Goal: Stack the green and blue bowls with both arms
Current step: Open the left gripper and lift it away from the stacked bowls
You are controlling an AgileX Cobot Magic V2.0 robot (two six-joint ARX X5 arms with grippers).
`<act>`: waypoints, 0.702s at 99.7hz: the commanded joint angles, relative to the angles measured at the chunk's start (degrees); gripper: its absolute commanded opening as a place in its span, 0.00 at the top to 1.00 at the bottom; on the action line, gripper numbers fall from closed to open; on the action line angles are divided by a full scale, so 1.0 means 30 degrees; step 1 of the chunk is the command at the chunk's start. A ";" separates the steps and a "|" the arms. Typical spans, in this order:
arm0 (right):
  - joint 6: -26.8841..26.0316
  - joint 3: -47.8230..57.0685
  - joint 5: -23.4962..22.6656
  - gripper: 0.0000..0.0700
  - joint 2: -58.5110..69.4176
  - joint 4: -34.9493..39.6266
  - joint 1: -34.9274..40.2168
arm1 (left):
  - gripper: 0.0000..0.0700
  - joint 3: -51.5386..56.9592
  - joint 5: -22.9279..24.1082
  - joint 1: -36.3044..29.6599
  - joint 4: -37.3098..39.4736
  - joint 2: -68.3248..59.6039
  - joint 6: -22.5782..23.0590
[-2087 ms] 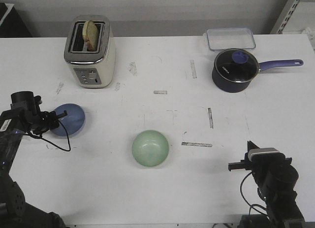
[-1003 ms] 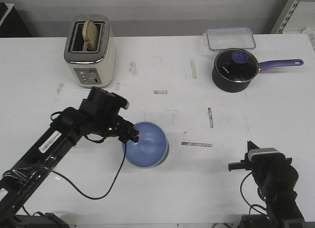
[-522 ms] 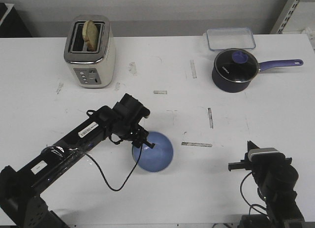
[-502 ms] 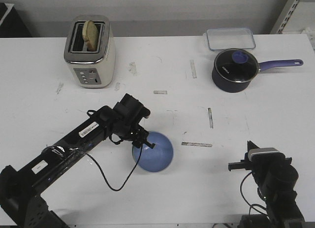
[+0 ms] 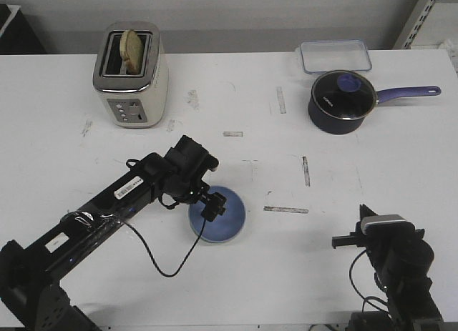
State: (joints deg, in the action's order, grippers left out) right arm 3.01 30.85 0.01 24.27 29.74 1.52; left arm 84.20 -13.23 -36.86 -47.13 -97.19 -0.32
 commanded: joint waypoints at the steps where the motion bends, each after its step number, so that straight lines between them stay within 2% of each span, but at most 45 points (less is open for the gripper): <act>1: -0.0044 0.0102 0.0000 1.00 0.0058 -0.0189 0.0066 | 0.06 0.0933 0.0073 -0.0058 0.0000 -0.0095 0.0240; 21: -0.0044 0.0102 0.0000 1.00 0.0058 -0.0189 0.0066 | 0.08 0.3118 0.1260 -0.0058 -0.0124 0.0546 0.0270; 26: -0.0044 0.0102 0.0000 1.00 0.0058 -0.0189 0.0066 | 0.13 0.3854 0.1763 -0.0051 -0.0299 0.0714 0.0284; 29: -0.0044 0.0102 0.0000 1.00 0.0058 -0.0189 0.0066 | 0.21 0.4306 0.2106 -0.0051 -0.0408 0.0780 0.0284; 33: -0.0044 0.0102 0.0000 1.00 0.0058 -0.0189 0.0066 | 0.36 0.4860 0.2608 -0.0051 -0.0568 0.0947 0.0364; 42: -0.0044 0.0102 0.0000 1.00 0.0058 -0.0189 0.0066 | 0.82 0.5865 0.3534 0.0087 -0.0925 0.1377 0.0772; 46: -0.0044 0.0102 0.0000 1.00 0.0058 -0.0189 0.0066 | 0.99 0.6011 0.3854 0.0189 -0.0896 0.1698 0.0852; 59: -0.0044 0.0102 0.0000 1.00 0.0058 -0.0189 0.0066 | 1.00 0.6011 0.5202 0.1049 -0.1093 0.2871 0.1661; 70: -0.0044 0.0102 0.0000 1.00 0.0058 -0.0189 0.0066 | 1.00 0.5792 0.5428 0.2769 -0.0984 0.3934 0.1348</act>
State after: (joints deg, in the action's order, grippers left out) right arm 3.01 30.85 0.01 24.27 29.74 1.52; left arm 101.08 2.66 -31.11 -50.63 -86.56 3.33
